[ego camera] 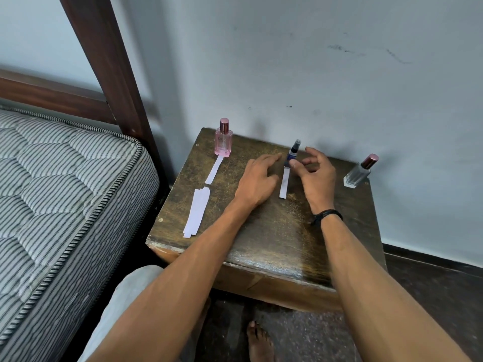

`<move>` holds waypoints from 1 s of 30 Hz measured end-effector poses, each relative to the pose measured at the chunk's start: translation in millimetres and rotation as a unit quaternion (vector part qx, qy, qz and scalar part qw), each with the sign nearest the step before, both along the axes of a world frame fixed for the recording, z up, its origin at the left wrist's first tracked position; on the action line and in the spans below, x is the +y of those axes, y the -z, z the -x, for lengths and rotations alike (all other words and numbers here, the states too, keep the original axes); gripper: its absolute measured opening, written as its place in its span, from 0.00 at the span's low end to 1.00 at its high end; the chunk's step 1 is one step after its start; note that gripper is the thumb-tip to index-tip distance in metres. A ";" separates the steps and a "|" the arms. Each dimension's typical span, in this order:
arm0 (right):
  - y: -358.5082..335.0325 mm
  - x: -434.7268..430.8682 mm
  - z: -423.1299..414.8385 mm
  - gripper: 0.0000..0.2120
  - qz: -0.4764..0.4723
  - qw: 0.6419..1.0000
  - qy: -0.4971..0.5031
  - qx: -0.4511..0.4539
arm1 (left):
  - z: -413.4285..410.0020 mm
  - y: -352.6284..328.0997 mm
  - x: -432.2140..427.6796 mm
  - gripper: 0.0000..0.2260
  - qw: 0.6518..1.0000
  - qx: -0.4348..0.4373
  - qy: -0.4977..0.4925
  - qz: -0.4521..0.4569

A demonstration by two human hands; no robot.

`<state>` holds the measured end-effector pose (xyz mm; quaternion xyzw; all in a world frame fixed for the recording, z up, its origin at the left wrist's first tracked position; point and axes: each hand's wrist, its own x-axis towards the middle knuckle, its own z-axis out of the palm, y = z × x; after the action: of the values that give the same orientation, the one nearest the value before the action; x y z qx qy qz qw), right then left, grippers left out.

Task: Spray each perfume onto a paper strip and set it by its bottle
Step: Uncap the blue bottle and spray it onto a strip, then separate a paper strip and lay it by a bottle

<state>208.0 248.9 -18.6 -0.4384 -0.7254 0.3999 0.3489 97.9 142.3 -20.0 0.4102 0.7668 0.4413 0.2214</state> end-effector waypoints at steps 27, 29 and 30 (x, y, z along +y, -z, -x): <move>-14.8 -162.0 -54.0 0.06 -0.048 0.970 -0.173 -0.162 | 8.1 -36.2 -158.7 0.10 0.978 -0.024 -0.209 -0.017; -14.8 -167.2 -43.5 0.05 -0.061 0.969 -0.185 -0.154 | 30.2 -38.8 -174.1 0.10 0.969 -0.073 -0.233 -0.029; -14.3 -169.8 -39.4 0.05 -0.065 0.968 -0.191 -0.147 | 38.8 -38.8 -181.4 0.10 0.963 -0.105 -0.247 -0.037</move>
<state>247.4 79.0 -4.3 -0.3223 -0.8634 0.3421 0.1837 59.1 -39.2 18.8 0.1670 0.8000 0.5509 0.1694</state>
